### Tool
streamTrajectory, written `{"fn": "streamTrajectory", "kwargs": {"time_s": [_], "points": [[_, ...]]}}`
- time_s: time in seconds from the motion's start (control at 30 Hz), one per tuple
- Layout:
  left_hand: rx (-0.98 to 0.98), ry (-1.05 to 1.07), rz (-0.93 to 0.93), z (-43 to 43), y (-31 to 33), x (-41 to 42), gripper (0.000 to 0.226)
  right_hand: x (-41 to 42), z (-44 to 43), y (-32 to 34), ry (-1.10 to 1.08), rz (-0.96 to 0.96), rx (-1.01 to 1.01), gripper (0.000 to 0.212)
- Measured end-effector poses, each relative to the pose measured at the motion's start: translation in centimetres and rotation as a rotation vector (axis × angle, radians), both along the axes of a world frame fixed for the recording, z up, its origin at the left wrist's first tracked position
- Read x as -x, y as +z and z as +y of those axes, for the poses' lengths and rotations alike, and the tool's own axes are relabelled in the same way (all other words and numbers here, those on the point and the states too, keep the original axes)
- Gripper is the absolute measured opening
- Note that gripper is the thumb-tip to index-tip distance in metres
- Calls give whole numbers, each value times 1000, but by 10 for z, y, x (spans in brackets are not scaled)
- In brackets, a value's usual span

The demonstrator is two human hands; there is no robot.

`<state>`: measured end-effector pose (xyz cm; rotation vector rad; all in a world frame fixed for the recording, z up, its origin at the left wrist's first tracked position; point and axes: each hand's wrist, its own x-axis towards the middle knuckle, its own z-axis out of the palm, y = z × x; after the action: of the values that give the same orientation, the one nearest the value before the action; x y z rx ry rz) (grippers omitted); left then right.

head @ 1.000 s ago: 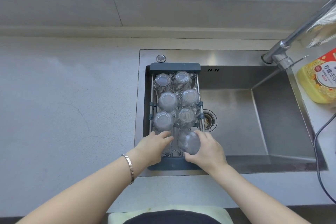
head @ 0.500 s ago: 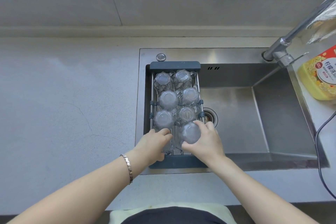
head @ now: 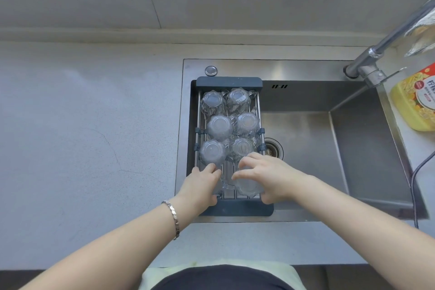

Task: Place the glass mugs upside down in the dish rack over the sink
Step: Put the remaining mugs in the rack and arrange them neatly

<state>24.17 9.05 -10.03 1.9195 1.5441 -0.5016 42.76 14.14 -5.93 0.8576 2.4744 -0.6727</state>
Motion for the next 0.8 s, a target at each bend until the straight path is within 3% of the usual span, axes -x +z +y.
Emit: {"fn": "streamTrajectory", "kwargs": {"time_s": [0.4, 0.5, 0.57, 0.67, 0.8], "points": [[16, -227, 56, 9, -1, 0, 63, -10, 4, -43, -28, 25, 103, 68], [-4, -256, 49, 9, 3, -2, 57, -16, -8, -52, -52, 166, -99, 76], [-36, -275, 30, 8, 11, -5, 56, -22, -20, -56, -184, 210, -159, 82], [-105, -270, -21, 3, 23, -7, 57, -30, -35, -61, -406, 261, -69, 74], [-131, -102, -21, -2, 41, -2, 57, -33, -34, -58, -560, 268, 41, 67]]}}
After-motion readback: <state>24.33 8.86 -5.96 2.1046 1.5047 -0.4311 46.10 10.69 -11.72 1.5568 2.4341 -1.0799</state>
